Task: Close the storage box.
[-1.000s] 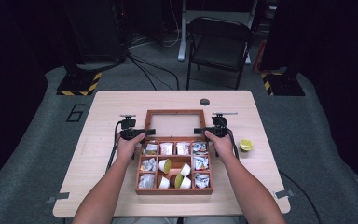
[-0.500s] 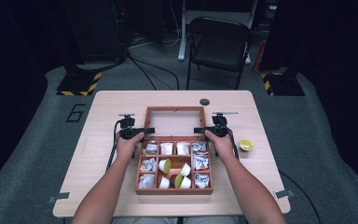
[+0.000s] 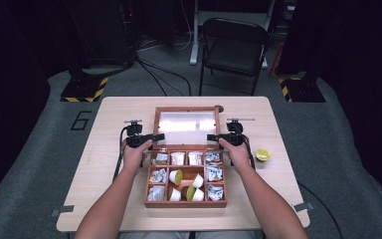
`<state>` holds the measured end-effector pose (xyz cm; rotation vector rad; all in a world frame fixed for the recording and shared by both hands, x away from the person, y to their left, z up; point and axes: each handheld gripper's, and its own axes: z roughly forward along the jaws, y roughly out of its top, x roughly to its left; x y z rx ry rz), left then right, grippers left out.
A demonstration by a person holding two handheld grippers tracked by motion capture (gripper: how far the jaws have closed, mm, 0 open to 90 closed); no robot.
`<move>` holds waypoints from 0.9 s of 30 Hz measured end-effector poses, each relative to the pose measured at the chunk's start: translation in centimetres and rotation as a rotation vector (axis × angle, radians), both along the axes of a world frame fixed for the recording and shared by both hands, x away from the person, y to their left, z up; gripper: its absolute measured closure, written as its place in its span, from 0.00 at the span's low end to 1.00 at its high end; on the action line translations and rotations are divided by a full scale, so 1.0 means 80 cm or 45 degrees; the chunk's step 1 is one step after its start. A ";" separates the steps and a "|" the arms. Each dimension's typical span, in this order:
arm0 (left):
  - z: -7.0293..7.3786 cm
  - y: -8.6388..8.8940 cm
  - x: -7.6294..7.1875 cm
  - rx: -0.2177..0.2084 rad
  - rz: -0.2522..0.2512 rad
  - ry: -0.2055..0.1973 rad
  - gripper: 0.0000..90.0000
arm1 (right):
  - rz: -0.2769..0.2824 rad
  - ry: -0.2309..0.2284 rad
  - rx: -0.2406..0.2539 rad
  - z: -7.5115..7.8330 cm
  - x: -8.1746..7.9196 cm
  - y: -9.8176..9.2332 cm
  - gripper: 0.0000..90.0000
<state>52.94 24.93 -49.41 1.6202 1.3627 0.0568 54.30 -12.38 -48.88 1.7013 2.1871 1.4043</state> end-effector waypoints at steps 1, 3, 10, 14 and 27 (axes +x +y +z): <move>0.001 0.000 -0.001 -0.007 0.006 -0.001 0.42 | -0.001 -0.005 0.002 0.001 -0.001 -0.001 0.40; 0.005 0.001 -0.002 -0.009 -0.001 -0.021 0.42 | -0.001 -0.018 0.010 0.004 -0.002 -0.001 0.40; 0.016 0.003 -0.007 -0.017 -0.003 -0.057 0.44 | 0.011 -0.070 0.016 0.016 -0.008 -0.003 0.41; 0.023 0.004 -0.012 -0.019 -0.015 -0.086 0.44 | 0.018 -0.091 0.013 0.023 -0.012 -0.004 0.42; 0.042 0.008 -0.025 -0.001 -0.069 -0.143 0.44 | 0.065 -0.142 -0.009 0.043 -0.029 -0.006 0.43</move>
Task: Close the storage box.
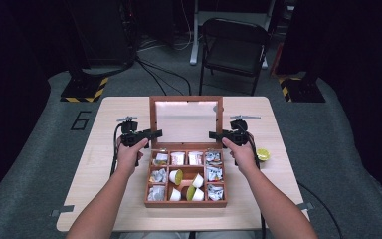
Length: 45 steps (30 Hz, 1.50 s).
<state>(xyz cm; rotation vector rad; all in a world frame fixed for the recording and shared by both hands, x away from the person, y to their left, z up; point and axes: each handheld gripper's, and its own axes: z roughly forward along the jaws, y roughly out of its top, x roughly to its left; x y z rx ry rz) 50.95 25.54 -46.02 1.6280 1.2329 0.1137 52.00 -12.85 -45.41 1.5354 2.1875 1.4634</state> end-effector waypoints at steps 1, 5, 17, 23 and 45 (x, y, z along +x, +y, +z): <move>0.001 -0.001 -0.002 -0.012 0.013 0.011 0.44 | 0.003 -0.004 -0.006 0.001 -0.001 0.000 0.43; 0.007 -0.002 -0.007 -0.001 -0.005 -0.008 0.44 | 0.016 -0.020 -0.026 0.006 -0.006 0.001 0.43; 0.025 0.002 -0.024 -0.028 -0.038 -0.075 0.44 | 0.063 -0.090 -0.073 0.015 -0.024 0.001 0.43; 0.036 0.002 -0.035 -0.022 -0.076 -0.138 0.45 | 0.068 -0.107 -0.067 0.016 -0.036 0.000 0.44; 0.064 0.005 -0.076 0.069 -0.153 -0.222 0.44 | 0.125 -0.170 -0.054 0.043 -0.069 -0.009 0.44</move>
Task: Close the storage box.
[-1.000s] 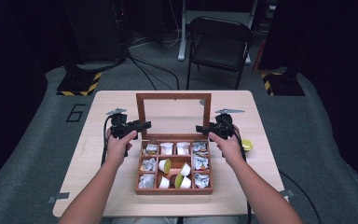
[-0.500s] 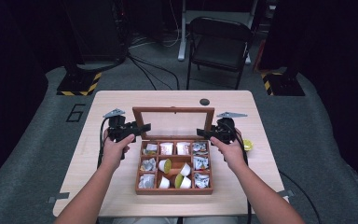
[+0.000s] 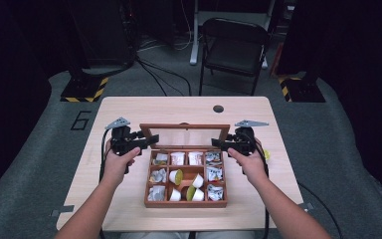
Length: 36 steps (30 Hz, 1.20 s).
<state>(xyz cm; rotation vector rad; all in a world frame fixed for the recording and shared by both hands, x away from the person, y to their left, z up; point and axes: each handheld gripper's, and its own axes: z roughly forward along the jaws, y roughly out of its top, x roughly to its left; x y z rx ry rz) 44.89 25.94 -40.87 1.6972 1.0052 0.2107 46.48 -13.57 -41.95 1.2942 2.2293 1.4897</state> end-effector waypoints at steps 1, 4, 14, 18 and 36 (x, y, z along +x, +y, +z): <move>0.001 0.000 -0.001 -0.001 0.000 0.001 0.44 | 0.003 -0.006 -0.002 0.002 -0.002 0.000 0.44; 0.003 0.002 -0.006 -0.007 -0.002 -0.002 0.44 | 0.014 -0.041 -0.012 0.011 -0.008 0.000 0.45; 0.014 0.002 -0.023 0.004 -0.006 -0.028 0.42 | 0.034 -0.067 -0.029 0.027 -0.023 0.000 0.44; 0.022 0.004 -0.031 0.005 -0.012 -0.042 0.41 | 0.038 -0.075 -0.022 0.032 -0.030 -0.003 0.44; 0.040 0.006 -0.056 0.062 -0.019 -0.049 0.42 | 0.045 -0.099 -0.029 0.058 -0.062 -0.013 0.47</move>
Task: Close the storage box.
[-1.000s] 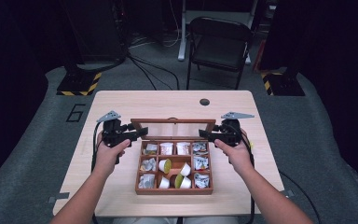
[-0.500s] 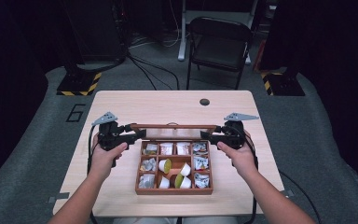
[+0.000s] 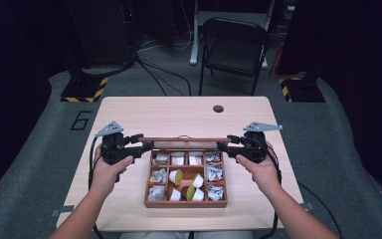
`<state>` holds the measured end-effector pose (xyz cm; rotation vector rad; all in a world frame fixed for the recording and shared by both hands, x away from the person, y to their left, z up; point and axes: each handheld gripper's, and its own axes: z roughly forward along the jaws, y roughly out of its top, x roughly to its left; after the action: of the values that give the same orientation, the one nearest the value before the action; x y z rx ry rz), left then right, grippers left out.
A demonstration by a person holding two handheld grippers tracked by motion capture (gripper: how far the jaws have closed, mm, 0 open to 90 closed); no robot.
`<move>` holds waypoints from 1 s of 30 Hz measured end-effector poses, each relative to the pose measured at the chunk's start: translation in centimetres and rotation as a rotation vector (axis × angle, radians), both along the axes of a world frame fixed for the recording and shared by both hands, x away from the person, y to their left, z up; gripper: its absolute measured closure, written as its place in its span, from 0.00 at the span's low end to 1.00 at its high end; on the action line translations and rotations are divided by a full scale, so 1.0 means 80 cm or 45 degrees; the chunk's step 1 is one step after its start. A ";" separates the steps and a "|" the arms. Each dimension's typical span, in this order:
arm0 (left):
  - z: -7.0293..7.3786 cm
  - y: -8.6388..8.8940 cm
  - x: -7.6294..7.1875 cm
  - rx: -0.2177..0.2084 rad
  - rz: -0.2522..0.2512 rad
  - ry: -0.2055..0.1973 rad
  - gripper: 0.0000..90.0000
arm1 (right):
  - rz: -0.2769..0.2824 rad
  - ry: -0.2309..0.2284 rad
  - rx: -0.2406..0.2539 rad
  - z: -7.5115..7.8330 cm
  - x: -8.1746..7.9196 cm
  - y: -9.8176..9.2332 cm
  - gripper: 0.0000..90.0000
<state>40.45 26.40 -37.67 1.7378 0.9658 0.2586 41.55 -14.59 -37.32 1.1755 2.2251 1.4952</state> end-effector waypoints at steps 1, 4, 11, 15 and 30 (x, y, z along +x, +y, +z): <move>0.000 0.001 -0.001 0.002 -0.001 0.003 0.42 | 0.001 -0.003 0.000 0.001 -0.001 -0.001 0.48; 0.002 0.002 -0.003 0.008 0.004 0.004 0.42 | -0.001 -0.008 -0.005 0.004 -0.005 -0.003 0.49; 0.002 0.003 -0.013 -0.002 -0.005 0.003 0.43 | 0.005 -0.024 -0.011 0.006 -0.016 -0.009 0.57; 0.001 0.004 -0.027 -0.001 -0.022 -0.013 0.43 | 0.019 -0.025 -0.014 0.003 -0.026 -0.012 0.59; -0.034 0.002 -0.080 0.058 -0.043 -0.011 0.44 | 0.022 -0.029 -0.002 -0.037 -0.077 -0.018 0.60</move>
<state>34.06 26.58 -40.41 1.7915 0.9300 0.2686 35.41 -16.04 -40.31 1.1356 2.2270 1.5054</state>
